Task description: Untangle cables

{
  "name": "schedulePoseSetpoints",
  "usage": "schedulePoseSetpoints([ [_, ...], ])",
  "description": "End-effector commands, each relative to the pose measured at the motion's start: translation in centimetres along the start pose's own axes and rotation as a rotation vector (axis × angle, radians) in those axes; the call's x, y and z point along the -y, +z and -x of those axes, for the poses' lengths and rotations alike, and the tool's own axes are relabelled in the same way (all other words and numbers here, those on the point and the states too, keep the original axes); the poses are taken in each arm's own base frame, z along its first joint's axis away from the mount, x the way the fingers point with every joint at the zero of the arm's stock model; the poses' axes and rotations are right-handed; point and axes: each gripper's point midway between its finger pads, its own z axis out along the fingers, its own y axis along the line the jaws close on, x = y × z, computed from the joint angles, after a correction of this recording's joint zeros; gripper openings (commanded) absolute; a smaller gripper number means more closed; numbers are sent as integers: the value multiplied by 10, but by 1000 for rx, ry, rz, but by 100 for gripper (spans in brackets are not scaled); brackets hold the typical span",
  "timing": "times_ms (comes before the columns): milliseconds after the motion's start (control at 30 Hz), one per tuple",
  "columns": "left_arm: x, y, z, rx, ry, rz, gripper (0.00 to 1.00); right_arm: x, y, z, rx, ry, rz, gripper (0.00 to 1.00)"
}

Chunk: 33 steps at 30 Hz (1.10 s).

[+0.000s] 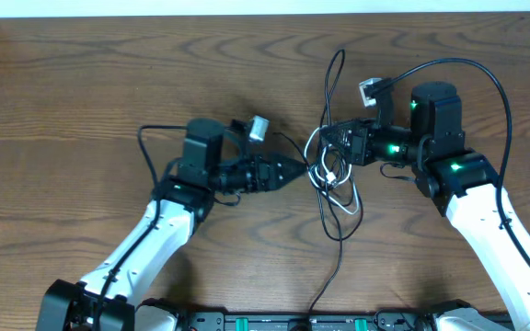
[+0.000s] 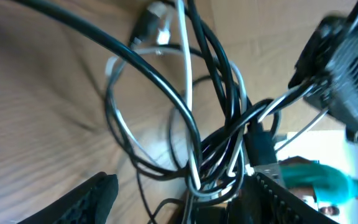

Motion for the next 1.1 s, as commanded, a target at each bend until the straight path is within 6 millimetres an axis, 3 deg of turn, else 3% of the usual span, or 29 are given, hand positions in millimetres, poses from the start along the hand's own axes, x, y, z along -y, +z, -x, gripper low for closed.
schedulePoseSetpoints([
  [0,10,11,-9,-24,73,-1,69,-15,-2,-3,-31,17,85,1],
  [167,18,21,-22,-64,150,-17,69,-15,-2,-3,-31,18,86,1],
  [333,10,25,-15,-17,156,47,68,-22,-3,-6,-51,17,126,1],
  [367,7,25,-13,-2,157,66,64,-23,-3,-7,-53,17,131,1],
  [533,-4,24,-2,58,158,134,22,-25,-3,-8,-58,17,142,1],
  [567,-9,23,1,75,153,163,8,-25,-3,-8,-58,17,143,1],
  [767,-61,7,0,124,54,424,8,-42,-14,0,-52,-33,266,1],
  [833,-67,5,-3,119,40,453,7,-50,-21,3,-51,-51,322,1],
  [967,-67,4,-2,127,41,459,8,-44,-26,8,-43,3,314,1],
  [1067,-91,-11,7,198,25,606,8,-40,-34,13,-30,21,326,1],
])
